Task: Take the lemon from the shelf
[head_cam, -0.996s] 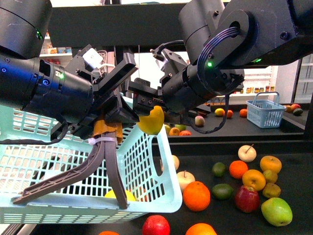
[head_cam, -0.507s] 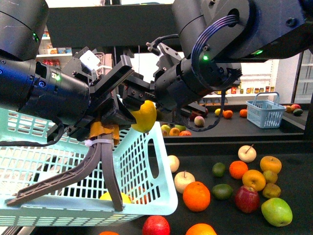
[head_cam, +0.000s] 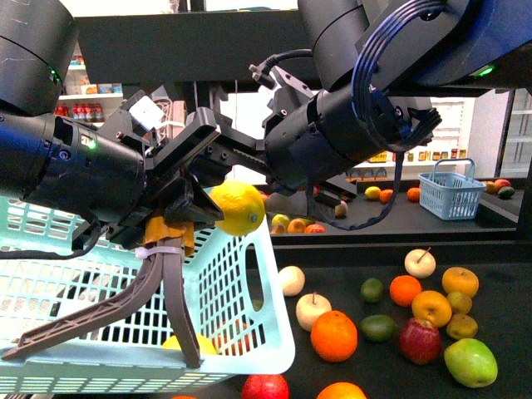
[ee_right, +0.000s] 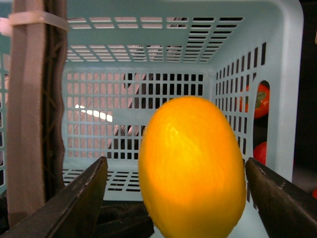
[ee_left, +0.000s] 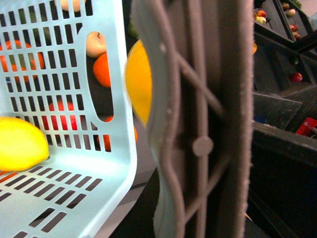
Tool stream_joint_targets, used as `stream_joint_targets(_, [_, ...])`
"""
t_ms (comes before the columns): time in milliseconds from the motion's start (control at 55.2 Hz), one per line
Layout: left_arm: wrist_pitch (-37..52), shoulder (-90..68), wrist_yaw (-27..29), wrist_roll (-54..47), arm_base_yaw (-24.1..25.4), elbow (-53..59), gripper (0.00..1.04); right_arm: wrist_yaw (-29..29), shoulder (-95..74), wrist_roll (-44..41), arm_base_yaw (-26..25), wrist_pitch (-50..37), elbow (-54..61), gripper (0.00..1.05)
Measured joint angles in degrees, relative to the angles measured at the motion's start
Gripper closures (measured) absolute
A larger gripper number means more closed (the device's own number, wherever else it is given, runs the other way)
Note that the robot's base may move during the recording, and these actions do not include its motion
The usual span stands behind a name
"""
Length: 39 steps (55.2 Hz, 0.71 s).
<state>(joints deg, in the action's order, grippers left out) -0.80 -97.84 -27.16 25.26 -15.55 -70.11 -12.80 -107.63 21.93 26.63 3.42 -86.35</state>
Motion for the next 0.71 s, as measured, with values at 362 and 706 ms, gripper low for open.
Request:
stream_joint_targets(362, [0.04, 0.02, -0.81, 0.59, -0.02, -0.02, 0.94, -1.57, 0.87, -0.96, -1.68, 0.22, 0.22, 0.08])
stream_joint_targets(706, [0.07, 0.02, -0.83, 0.94, -0.92, -0.04, 0.94, 0.81, 8.48, -4.50, -10.97, -4.90, 3.61, 0.08])
